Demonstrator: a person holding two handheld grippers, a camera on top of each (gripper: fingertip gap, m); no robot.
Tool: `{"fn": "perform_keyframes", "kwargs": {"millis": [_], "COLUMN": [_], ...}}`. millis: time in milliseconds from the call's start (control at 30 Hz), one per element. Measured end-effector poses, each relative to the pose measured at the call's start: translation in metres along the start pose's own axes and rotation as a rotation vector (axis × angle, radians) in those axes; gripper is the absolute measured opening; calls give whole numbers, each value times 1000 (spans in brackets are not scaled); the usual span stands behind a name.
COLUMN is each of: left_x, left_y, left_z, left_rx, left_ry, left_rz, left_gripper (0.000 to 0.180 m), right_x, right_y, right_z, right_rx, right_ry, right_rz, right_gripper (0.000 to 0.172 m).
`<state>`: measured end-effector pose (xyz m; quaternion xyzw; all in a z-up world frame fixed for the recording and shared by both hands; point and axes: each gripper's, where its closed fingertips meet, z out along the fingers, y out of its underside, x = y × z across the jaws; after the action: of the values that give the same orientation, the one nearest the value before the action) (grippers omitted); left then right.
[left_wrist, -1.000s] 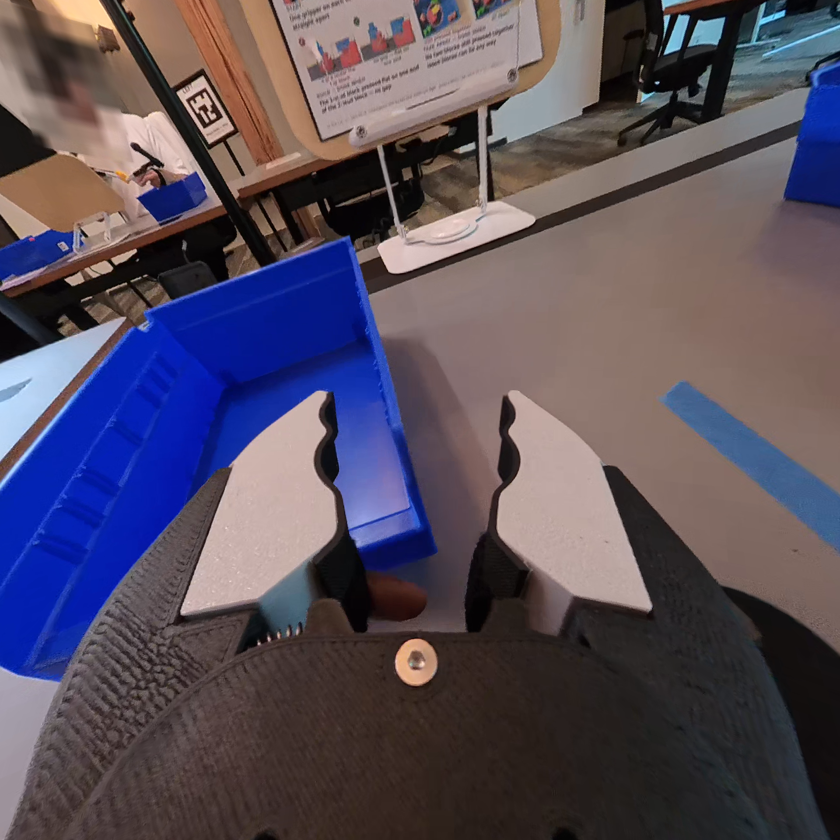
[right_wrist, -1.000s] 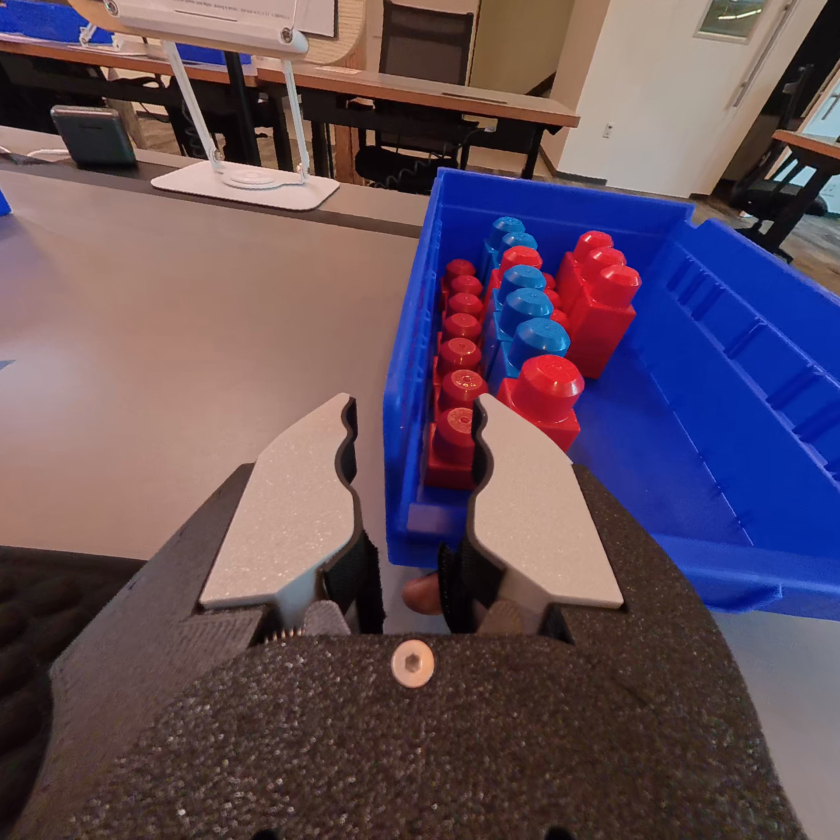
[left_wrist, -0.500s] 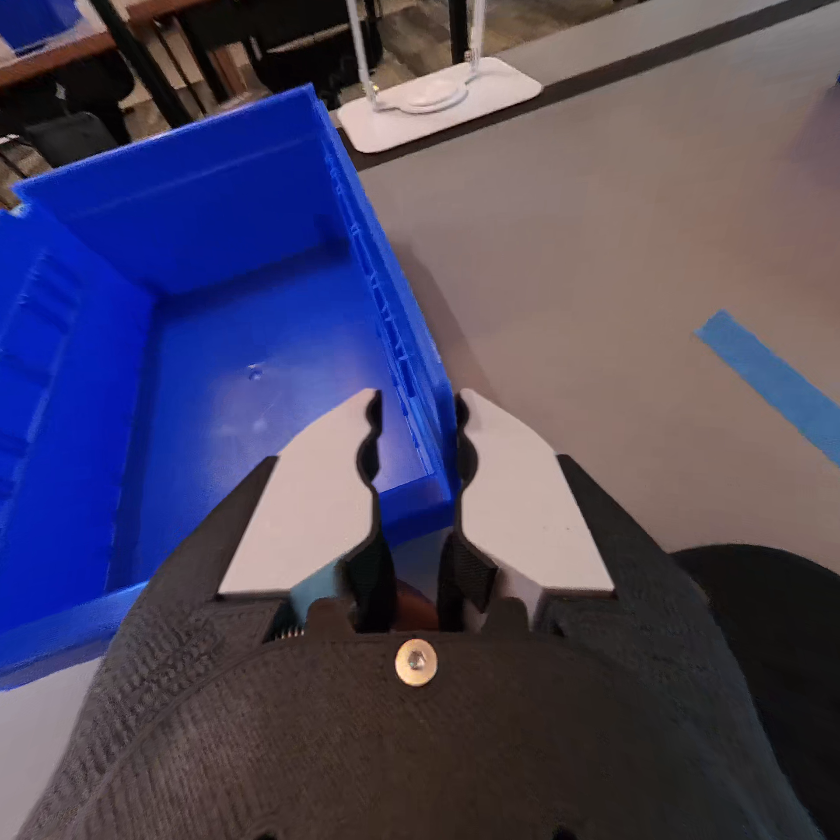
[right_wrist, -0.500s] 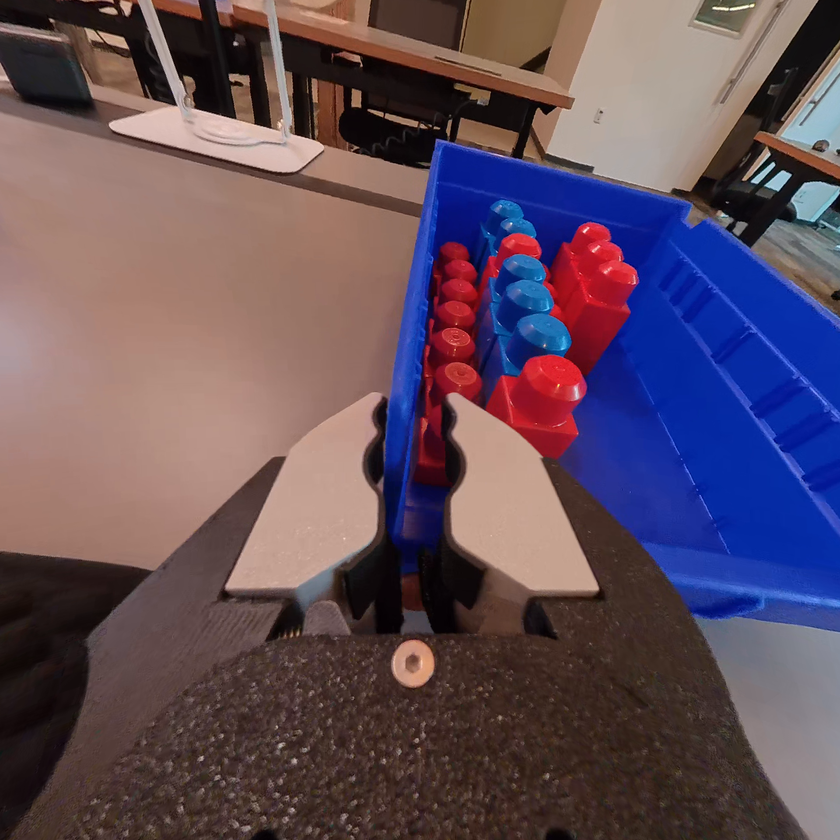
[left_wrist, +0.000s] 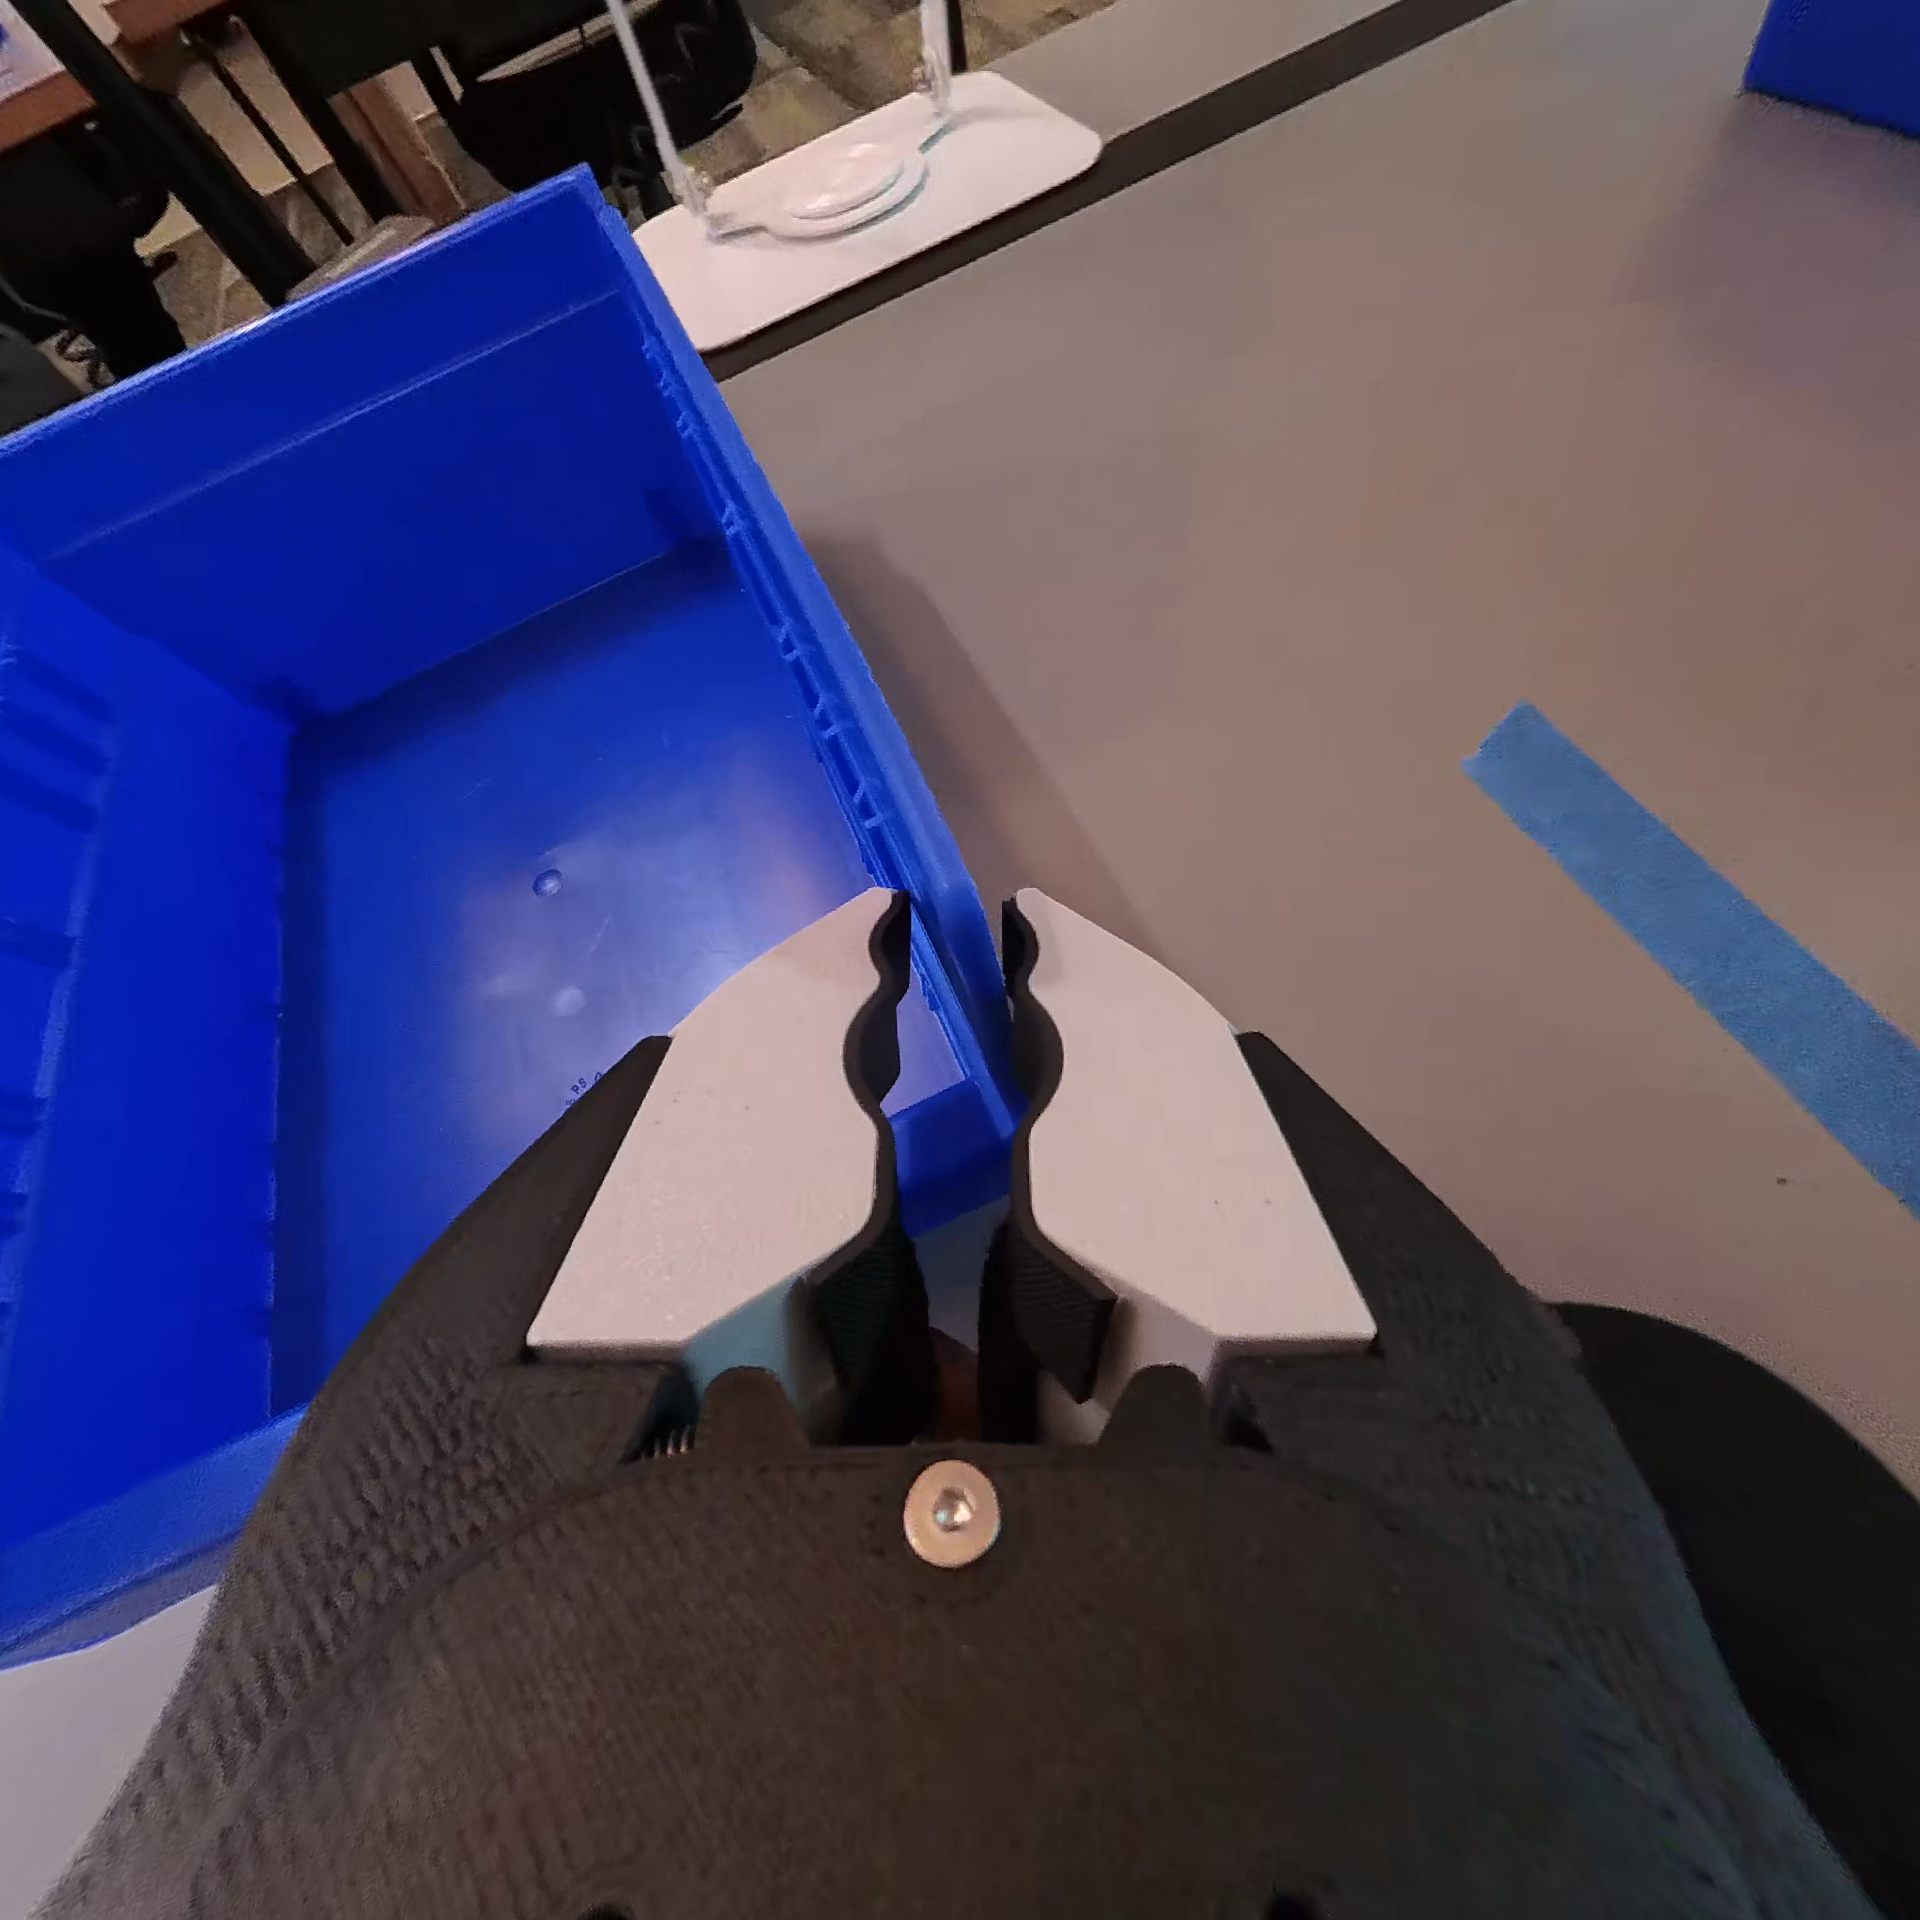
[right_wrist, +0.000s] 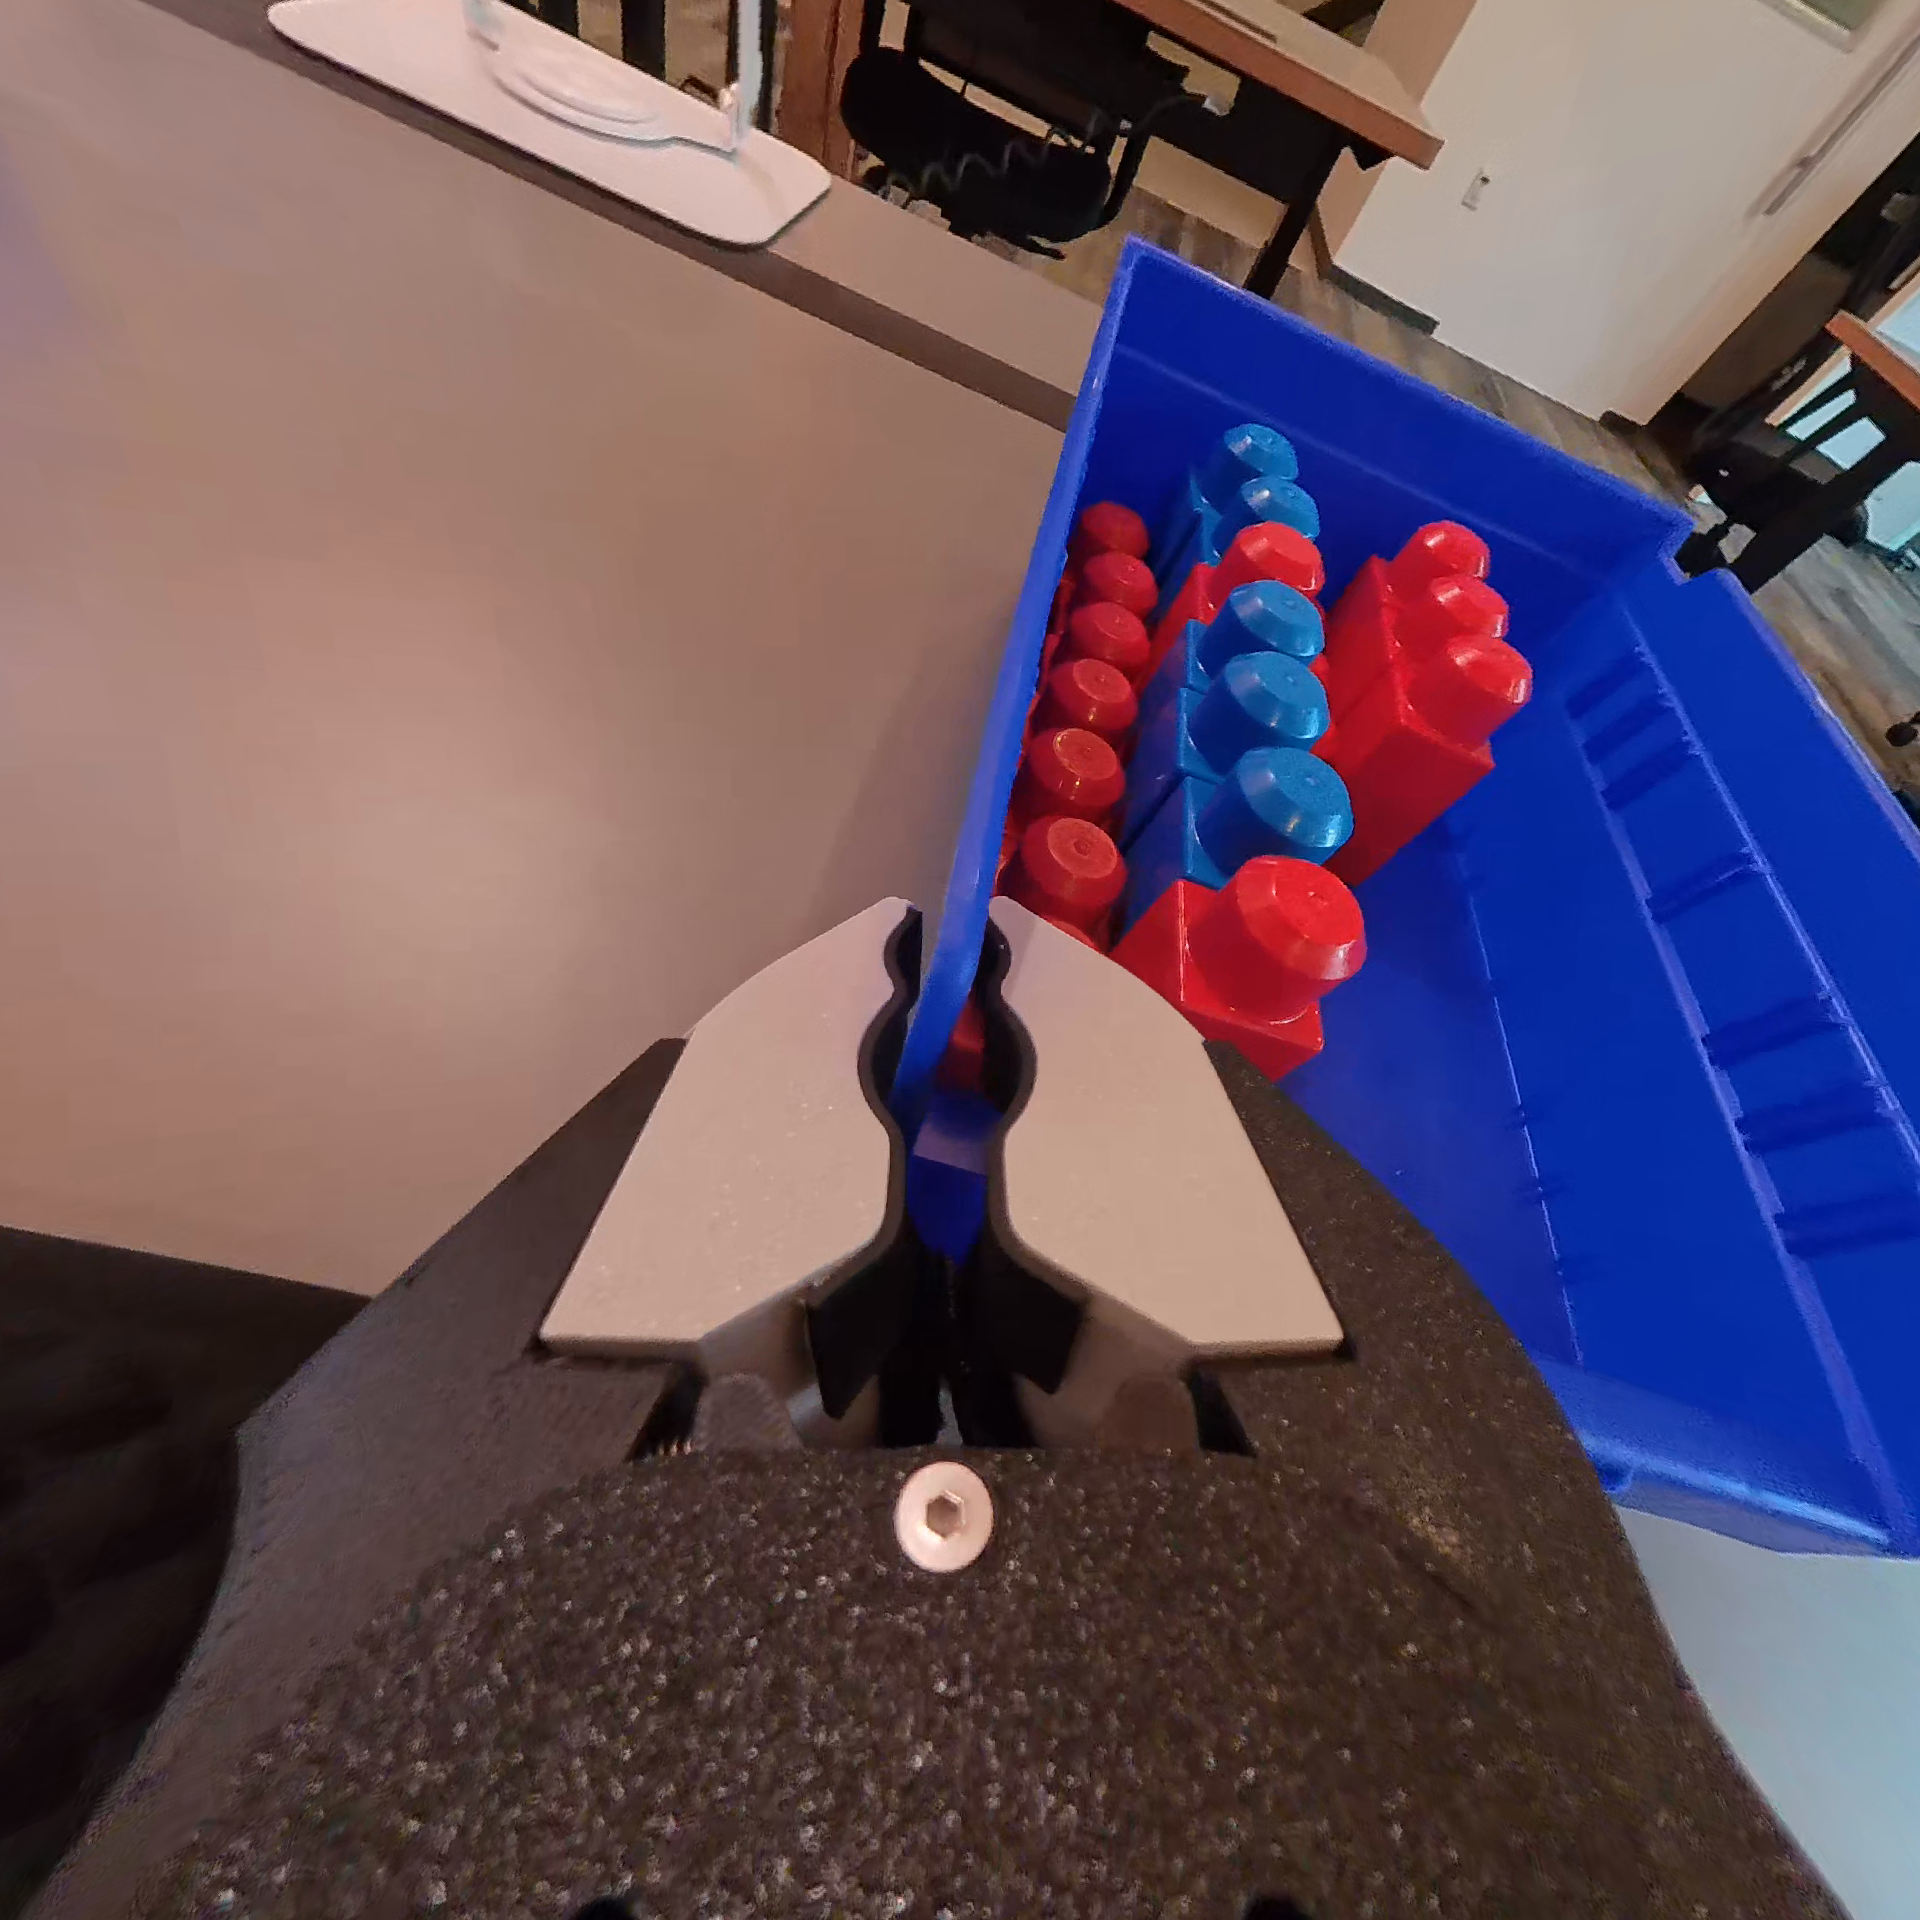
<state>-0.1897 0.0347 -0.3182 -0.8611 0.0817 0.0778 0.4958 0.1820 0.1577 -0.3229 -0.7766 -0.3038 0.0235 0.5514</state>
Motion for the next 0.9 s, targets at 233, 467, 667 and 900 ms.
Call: {"fn": "perform_keyframes", "kwargs": {"millis": [233,467,667,900], "left_x": [28,59,82,102], "left_y": [-14,-26,-36,-46], "left_z": [12,20,27,35], "left_rx": [4,22,33,48], "left_ry": [61,124,168,203], "left_rz": [11,24,37,36], "left_gripper": [18,17,17,18], "right_x": [-30,-60,-91,-134], "right_y": [-13,-24,-36,-52], "right_z": [7,11,14,18], "right_rx": [-30,-48,-39,-38], "right_ry": [-67,-119,-191,-280], "right_rz": [-7,-53,-73,-89], "right_gripper": [14,16,18,21]}}
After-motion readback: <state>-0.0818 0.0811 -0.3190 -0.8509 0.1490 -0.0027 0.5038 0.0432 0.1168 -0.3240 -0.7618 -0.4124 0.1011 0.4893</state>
